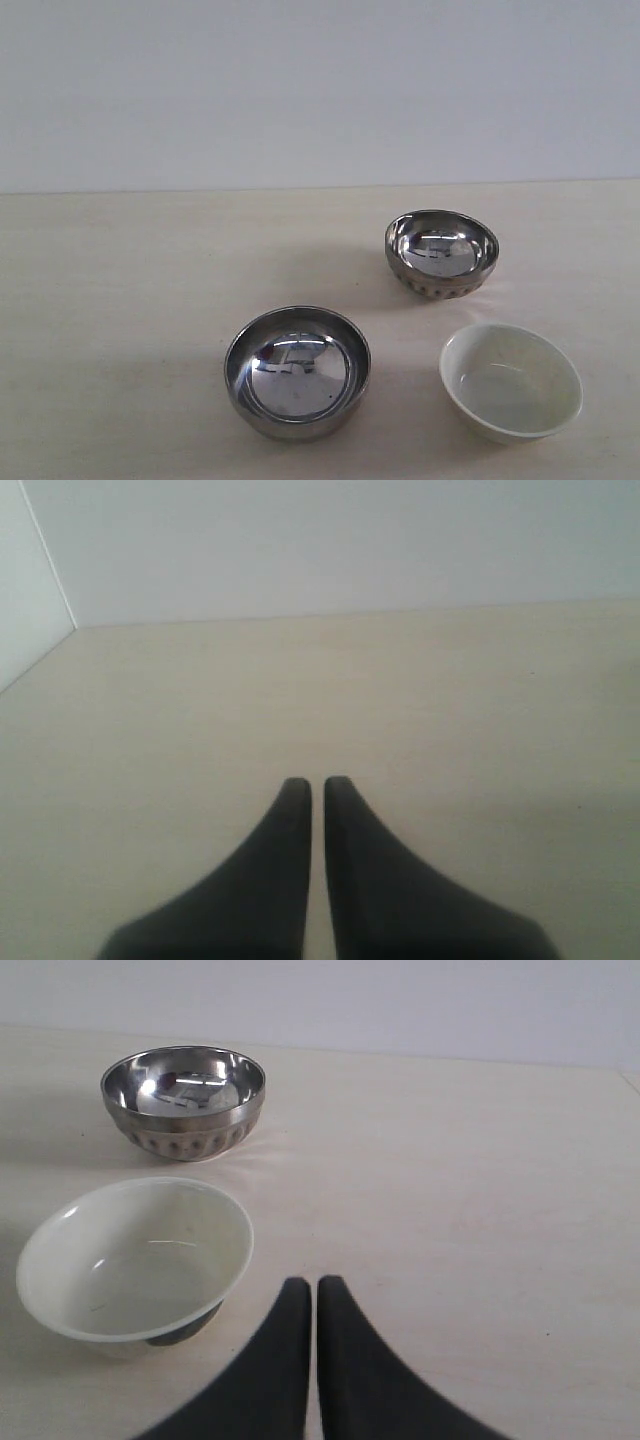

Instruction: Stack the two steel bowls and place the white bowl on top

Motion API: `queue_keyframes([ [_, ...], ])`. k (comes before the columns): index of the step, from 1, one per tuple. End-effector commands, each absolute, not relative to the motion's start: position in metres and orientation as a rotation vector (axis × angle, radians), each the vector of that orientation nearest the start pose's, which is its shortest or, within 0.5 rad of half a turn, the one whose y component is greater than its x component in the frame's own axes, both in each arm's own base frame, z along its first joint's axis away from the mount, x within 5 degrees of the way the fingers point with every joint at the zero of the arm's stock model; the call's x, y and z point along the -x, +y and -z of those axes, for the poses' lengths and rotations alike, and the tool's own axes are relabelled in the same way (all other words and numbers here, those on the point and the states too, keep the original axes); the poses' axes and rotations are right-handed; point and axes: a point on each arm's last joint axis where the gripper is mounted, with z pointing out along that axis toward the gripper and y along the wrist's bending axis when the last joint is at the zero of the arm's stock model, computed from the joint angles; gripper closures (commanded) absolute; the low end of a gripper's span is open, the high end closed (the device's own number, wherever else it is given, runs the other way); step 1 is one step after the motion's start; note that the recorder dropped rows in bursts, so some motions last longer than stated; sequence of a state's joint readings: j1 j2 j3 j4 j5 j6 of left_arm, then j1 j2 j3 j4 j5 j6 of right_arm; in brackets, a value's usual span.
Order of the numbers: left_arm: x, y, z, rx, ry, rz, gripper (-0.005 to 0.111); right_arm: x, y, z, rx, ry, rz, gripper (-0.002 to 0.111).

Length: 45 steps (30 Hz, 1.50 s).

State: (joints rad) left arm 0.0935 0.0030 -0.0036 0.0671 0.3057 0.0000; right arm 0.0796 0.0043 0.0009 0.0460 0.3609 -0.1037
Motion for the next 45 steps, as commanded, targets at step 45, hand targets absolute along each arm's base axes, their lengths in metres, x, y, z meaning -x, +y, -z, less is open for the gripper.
queue_keyframes([
  [45, -0.054, 0.007, -0.185, 0.055, 1.791, -0.123, 0.103, -0.067, -0.004, -0.367, 0.06, 1.65, 0.082, 0.108],
])
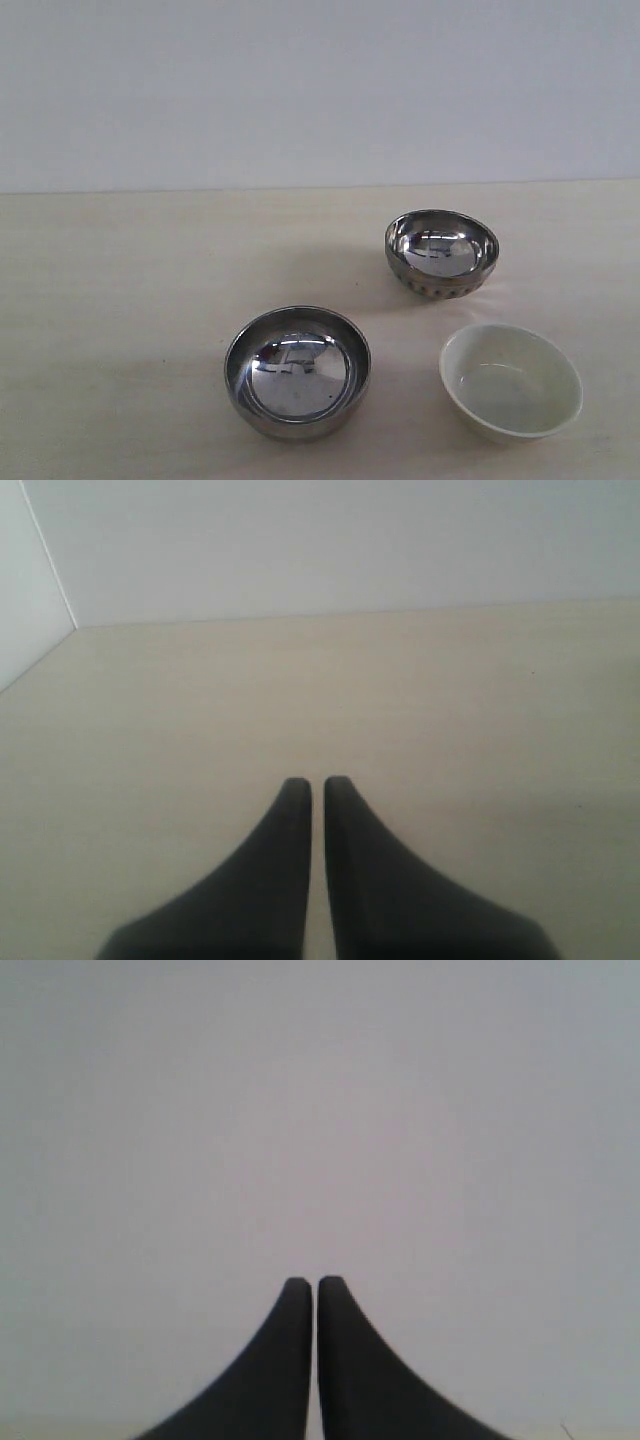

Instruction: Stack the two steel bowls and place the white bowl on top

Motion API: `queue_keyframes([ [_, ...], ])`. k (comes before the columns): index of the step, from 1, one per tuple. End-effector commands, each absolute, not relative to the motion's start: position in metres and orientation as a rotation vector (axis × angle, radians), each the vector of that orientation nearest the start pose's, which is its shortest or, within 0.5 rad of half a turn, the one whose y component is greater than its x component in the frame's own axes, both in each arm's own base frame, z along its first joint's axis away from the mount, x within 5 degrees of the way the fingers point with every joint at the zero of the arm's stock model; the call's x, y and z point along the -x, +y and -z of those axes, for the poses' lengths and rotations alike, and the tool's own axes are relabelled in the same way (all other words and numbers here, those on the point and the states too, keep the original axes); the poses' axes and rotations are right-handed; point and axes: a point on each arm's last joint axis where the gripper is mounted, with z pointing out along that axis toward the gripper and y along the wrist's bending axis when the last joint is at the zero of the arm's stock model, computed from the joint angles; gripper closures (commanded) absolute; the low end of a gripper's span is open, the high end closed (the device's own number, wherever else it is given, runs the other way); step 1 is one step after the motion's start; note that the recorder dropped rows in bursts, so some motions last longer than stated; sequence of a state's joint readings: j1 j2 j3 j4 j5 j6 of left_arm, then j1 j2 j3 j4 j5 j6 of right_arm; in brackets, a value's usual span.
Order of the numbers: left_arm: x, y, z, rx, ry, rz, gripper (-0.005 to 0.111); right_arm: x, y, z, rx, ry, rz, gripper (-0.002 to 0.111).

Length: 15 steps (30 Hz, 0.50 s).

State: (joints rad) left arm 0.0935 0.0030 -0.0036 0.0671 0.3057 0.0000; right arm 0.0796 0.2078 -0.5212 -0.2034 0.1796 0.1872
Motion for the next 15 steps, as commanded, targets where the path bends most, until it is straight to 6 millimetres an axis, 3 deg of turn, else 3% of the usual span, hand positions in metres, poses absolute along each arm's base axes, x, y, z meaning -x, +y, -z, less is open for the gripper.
queue_keyframes([
  [1, -0.054, 0.007, -0.185, 0.055, 1.791, -0.123, 0.103, -0.073, -0.003, -0.373, 0.052, 1.687, 0.073, 0.108],
  [4, -0.054, 0.007, -0.185, 0.055, 1.791, -0.123, 0.103, -0.104, 0.001, -0.378, 0.041, 1.85, 0.04, 0.108],
  [8, -0.054, 0.007, -0.185, 0.055, 1.791, -0.123, 0.103, -0.146, 0.012, -0.371, 0.152, 1.995, -0.011, 0.108],
  [12, -0.054, 0.007, -0.185, 0.055, 1.791, -0.123, 0.103, -0.197, 0.026, -0.348, 0.187, 2.181, -0.149, 0.107],
  [15, -0.054, 0.007, -0.185, 0.055, 1.791, -0.123, 0.103, -0.232, 0.032, -0.325, 0.143, 2.295, -0.228, 0.096],
])
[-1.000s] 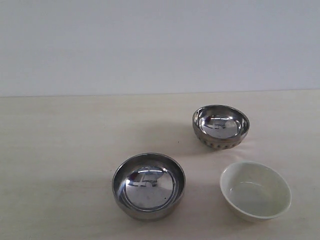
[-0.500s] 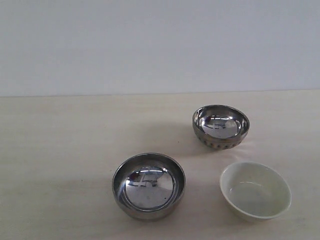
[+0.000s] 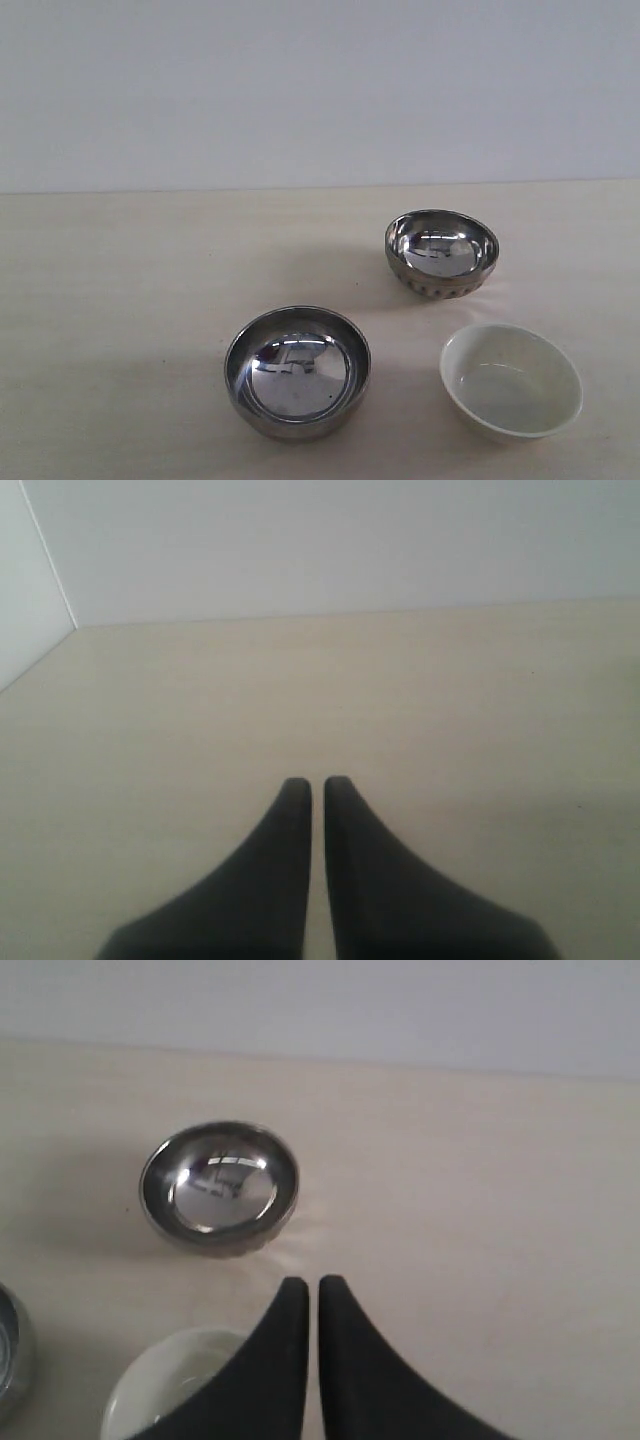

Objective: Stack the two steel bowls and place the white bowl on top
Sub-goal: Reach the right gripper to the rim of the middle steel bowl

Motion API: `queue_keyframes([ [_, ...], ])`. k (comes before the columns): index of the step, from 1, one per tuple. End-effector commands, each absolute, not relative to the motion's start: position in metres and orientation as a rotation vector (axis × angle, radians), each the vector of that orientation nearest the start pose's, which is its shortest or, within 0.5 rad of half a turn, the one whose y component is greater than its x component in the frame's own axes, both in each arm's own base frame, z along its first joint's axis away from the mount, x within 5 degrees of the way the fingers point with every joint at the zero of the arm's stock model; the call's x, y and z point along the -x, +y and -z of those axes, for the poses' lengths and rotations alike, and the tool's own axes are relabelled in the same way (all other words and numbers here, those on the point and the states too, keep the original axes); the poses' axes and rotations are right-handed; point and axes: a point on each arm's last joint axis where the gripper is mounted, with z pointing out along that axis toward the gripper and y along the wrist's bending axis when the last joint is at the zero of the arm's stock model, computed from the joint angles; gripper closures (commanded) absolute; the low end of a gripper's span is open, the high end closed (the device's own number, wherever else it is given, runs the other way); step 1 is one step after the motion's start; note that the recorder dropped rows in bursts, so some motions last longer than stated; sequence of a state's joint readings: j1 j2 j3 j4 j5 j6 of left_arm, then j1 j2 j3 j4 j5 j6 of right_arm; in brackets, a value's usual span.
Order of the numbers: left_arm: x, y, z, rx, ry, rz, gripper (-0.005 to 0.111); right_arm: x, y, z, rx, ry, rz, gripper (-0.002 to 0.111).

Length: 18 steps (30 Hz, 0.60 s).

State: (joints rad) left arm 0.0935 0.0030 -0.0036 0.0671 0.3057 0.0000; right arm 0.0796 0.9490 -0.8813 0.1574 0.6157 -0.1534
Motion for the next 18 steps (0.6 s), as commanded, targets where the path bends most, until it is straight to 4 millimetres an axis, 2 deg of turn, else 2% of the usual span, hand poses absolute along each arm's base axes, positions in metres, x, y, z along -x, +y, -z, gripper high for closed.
queue_keyframes([
  [1, -0.054, 0.007, -0.185, 0.055, 1.791, -0.123, 0.103, -0.244, 0.034, -0.315, 0.125, 2.331, -0.249, 0.089],
  [5, -0.054, 0.007, -0.185, 0.055, 1.791, -0.123, 0.103, -0.281, 0.038, -0.28, 0.111, 2.447, -0.272, 0.057],
  [7, -0.054, 0.007, -0.185, 0.055, 1.791, -0.123, 0.103, -0.297, 0.04, -0.263, 0.089, 2.49, -0.283, 0.047],
  [14, -0.054, 0.007, -0.185, 0.055, 1.791, -0.123, 0.103, -0.341, 0.045, -0.22, 0.036, 2.504, -0.319, 0.046],
  [18, -0.054, 0.007, -0.185, 0.055, 1.791, -0.123, 0.103, -0.362, 0.049, -0.202, 0.047, 2.521, -0.358, 0.046],
])
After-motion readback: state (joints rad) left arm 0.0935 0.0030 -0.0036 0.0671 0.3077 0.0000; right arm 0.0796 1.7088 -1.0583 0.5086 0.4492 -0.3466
